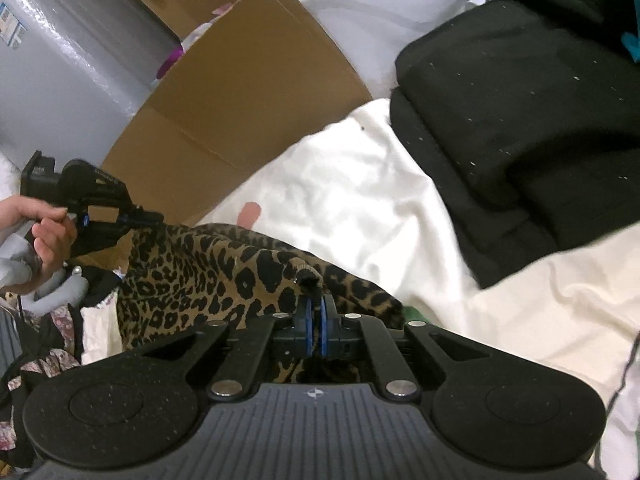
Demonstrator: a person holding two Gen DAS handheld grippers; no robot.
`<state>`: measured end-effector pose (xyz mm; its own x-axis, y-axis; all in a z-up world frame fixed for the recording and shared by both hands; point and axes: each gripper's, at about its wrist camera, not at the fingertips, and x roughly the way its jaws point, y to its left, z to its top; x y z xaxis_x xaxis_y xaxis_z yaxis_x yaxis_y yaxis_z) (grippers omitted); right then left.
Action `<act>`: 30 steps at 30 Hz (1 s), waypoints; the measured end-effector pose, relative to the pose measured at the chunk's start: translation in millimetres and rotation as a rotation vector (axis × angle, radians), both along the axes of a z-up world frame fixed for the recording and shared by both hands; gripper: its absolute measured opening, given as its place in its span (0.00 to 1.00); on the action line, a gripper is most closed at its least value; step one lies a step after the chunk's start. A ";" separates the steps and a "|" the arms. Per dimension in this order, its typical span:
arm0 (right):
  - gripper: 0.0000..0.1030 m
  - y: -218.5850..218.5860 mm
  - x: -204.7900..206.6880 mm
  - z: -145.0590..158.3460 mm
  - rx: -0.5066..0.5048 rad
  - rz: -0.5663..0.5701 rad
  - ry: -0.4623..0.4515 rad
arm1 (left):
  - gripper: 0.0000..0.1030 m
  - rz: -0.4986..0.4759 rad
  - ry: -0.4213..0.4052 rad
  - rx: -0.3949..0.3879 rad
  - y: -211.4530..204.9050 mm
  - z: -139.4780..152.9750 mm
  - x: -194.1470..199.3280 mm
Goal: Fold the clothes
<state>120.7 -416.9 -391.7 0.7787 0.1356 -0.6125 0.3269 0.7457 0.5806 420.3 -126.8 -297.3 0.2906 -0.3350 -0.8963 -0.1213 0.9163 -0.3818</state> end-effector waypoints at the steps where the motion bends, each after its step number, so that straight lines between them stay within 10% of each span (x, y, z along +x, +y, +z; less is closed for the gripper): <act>1: 0.02 -1.1 -1.7 -0.7 -0.002 -0.002 0.005 | 0.00 -0.009 0.001 0.000 -4.7 -4.3 0.1; 13: 0.05 -7.8 -2.7 -16.6 0.015 0.009 0.082 | 0.00 -0.051 0.022 0.017 -29.7 -57.5 8.0; 18: 0.21 -5.6 1.0 -15.7 0.012 0.045 0.114 | 0.00 -0.053 0.022 -0.004 -29.5 -58.5 9.4; 30: 0.21 -15.0 -7.6 -28.8 0.073 -0.018 0.078 | 0.00 -0.108 -0.051 -0.049 -19.3 -58.1 -0.7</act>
